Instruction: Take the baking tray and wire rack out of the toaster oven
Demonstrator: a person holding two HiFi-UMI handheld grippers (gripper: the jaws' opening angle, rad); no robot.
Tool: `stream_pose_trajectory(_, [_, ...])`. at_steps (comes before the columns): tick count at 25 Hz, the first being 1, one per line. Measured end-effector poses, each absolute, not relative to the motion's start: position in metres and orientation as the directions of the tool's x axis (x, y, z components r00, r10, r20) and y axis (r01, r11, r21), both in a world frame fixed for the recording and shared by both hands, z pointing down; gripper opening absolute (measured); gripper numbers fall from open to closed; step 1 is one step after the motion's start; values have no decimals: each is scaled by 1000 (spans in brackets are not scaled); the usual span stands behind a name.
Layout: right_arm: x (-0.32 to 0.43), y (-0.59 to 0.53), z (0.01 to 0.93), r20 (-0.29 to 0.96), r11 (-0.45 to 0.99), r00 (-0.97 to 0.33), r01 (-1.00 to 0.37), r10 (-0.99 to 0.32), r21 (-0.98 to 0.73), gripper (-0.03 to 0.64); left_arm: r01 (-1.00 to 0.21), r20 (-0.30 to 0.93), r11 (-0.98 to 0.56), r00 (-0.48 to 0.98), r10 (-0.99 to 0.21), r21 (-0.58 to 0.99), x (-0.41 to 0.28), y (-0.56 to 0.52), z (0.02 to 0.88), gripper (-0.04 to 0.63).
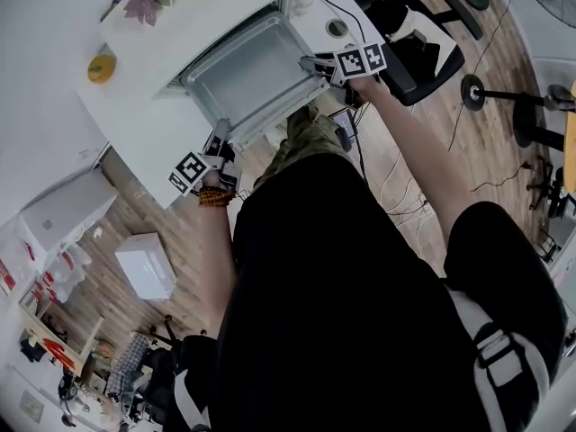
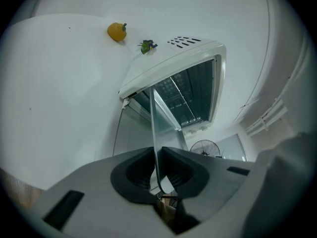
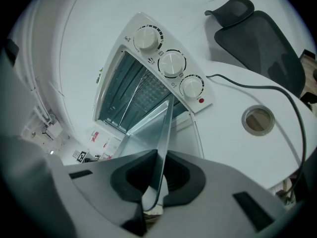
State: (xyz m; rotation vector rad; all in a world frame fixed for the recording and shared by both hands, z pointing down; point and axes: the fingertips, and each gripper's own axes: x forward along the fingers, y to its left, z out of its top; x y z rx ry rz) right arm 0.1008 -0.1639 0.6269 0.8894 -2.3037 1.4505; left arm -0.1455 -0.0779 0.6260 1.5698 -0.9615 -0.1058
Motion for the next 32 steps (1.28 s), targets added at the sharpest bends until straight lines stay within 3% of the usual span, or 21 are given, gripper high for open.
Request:
stream_pose_trajectory(13, [107,-99,621,545,281,-754,-648,-367,-708,49,-524,450,53,669,-592,850,-140,-20,628,58])
stream_pose_trajectory(26, [80,-90,619,542,332,-783,-621,-307,-710,49,-429,356,94,587,-727,898,-168,6,626,58])
stream_pose_trajectory(30, [68,-87,616,524,383,-805,-594,-278,-708,49,-273,227,77,578,-784,959,-165,15,609,57])
stream_pose_trajectory(32, [56,-84,611,502,431,-825,-564,-259,-705,49,-258,223,87,562,-797,962,-172,24,607,58])
